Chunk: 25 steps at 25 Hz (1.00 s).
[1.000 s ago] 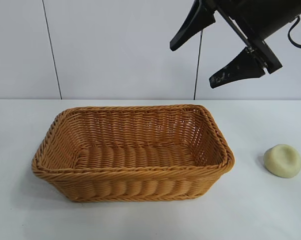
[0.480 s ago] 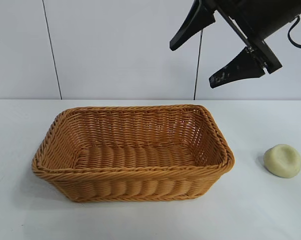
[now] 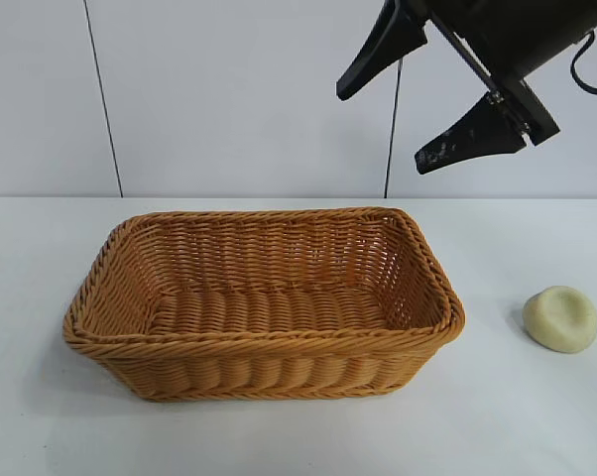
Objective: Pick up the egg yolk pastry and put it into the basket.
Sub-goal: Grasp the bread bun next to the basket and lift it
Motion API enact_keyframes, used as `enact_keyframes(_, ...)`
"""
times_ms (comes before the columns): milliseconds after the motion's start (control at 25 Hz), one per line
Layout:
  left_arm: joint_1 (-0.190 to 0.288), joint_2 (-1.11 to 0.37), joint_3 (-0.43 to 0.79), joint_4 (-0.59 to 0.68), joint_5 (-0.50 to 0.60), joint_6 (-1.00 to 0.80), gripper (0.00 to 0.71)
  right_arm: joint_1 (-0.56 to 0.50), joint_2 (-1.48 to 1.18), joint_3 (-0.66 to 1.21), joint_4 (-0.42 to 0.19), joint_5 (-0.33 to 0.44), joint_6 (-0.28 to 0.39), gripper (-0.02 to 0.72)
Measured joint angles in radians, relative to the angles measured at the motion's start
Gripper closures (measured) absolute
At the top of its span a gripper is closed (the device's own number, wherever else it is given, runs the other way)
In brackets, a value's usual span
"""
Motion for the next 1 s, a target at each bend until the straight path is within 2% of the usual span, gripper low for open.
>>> enact_keyframes(80,0.0,-0.037,0.0,-0.003,0.001,0.0,0.018,0.0,0.0,-0.032,-0.068,0.011,0.031,0.059)
enact_keyframes(160,0.0,-0.04,0.0,-0.01,0.001,0.0,0.018,0.0,0.0,-0.069,-0.166,0.031,0.088,0.059)
enact_keyframes(280,0.0,-0.04,0.0,-0.016,0.001,0.0,0.018,0.0,0.0,-0.108,-0.354,0.07,0.193,0.059)
enact_keyframes(400,0.0,-0.04,0.0,-0.017,0.001,0.0,0.018,-0.002,0.0,-0.127,-0.546,0.125,0.268,0.059)
enact_keyframes(520,0.0,-0.04,0.0,-0.018,0.001,0.0,0.018,-0.047,0.0,-0.129,-0.653,0.171,0.294,0.059)
enact_keyframes(720,0.0,-0.04,0.0,-0.018,0.001,0.0,0.018,-0.159,0.0,-0.129,-0.688,0.187,0.29,0.059)
enact_keyframes(1000,0.0,-0.04,0.0,-0.018,0.001,0.0,0.018,-0.194,0.085,-0.129,-0.709,0.184,0.277,0.059)
